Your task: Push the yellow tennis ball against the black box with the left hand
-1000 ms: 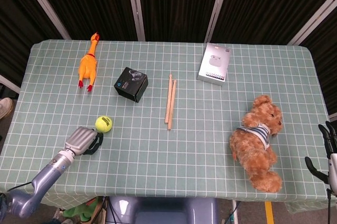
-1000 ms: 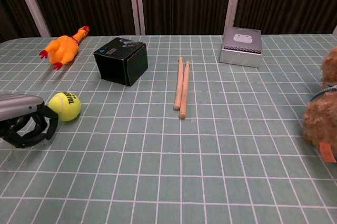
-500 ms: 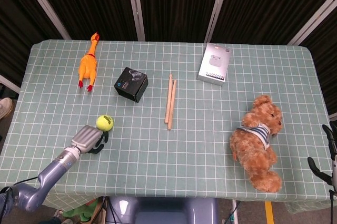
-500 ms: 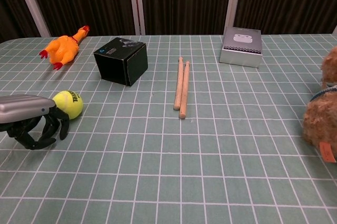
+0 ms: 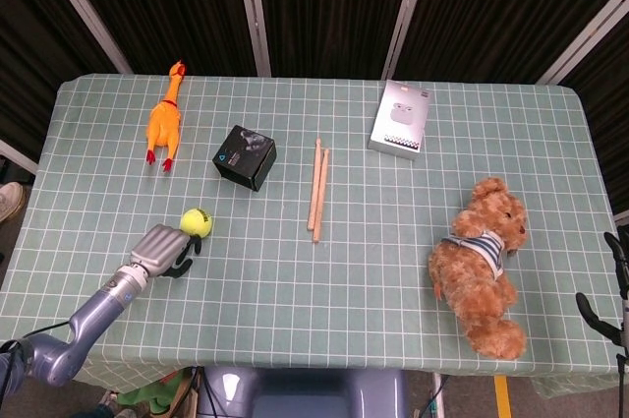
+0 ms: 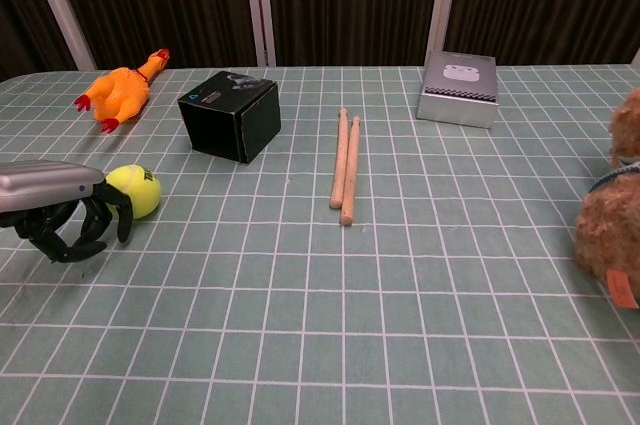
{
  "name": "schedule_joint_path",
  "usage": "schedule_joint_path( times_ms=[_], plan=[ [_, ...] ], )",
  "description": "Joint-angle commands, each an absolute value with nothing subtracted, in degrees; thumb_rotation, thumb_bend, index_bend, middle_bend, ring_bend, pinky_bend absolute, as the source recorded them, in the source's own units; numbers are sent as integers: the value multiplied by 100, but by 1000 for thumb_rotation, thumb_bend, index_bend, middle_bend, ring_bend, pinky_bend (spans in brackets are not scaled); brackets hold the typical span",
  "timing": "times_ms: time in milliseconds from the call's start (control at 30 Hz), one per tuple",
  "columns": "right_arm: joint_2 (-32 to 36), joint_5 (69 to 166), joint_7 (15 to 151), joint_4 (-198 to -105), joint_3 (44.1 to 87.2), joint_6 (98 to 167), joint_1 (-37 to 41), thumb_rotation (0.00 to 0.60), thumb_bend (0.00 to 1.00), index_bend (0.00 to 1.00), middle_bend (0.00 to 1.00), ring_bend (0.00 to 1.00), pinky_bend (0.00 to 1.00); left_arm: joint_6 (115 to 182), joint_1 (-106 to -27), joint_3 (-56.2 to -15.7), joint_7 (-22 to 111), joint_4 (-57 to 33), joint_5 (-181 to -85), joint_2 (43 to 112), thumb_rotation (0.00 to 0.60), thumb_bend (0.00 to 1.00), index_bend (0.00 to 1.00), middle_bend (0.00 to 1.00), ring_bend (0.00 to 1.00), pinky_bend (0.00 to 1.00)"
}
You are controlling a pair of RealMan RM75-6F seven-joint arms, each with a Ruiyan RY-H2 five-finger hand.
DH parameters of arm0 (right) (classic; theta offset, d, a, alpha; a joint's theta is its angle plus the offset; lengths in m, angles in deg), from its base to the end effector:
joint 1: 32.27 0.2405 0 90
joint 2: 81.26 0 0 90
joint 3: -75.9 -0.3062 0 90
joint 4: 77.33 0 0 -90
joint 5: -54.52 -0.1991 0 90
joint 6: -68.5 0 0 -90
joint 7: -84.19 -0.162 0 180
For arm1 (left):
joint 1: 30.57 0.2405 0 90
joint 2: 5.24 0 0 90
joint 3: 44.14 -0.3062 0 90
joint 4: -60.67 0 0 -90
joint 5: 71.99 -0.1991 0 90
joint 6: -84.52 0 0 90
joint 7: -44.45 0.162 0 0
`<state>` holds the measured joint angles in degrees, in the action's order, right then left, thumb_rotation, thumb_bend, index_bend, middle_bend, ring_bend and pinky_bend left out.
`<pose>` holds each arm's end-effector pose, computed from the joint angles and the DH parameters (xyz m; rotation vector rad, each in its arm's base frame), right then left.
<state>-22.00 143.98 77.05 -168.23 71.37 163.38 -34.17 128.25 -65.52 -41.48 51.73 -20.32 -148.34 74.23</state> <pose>-0.3555 -0.1638 0.2485 1.2691 -0.8020 0.9898 -0.2826 0.3476 0.0126 -2.0359 -1.0320 -0.6236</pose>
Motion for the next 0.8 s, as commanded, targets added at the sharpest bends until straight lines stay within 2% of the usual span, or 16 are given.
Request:
schedule_joint_path(
  times_ms=[33, 267, 567, 667, 800],
  plan=[
    [-2210, 14412, 7660, -16818, 7136, 16328, -3405, 600, 347, 0, 0, 0, 0, 12713, -6617, -4159, 5202, -1927, -14782, 7439, 600, 435, 421, 658, 454, 653],
    [-2222, 14406, 7580, -16775, 7122, 16295, -3378, 600, 347, 0, 0, 0, 0, 12616, -6728, -4125, 5179, -1758, -14695, 7495, 600, 436, 443, 667, 454, 651],
    [-2184, 14419, 7598, -16743, 7123, 16304, -3371, 600, 347, 0, 0, 0, 0, 12569, -6755, -4219, 5096, -1745, -14725, 7454, 600, 445, 581, 790, 490, 668],
    [-2169, 14433, 7644, -16746, 7123, 16316, -3371, 600, 347, 0, 0, 0, 0, 12550, -6761, -4259, 5071, -1776, -14753, 7417, 600, 482, 636, 810, 504, 670],
    [-2159, 14382, 7725, -16771, 7101, 16291, -3359, 600, 347, 0, 0, 0, 0, 12496, -6772, -4310, 5013, -1814, -14753, 7374, 600, 484, 676, 813, 505, 670]
  ],
)
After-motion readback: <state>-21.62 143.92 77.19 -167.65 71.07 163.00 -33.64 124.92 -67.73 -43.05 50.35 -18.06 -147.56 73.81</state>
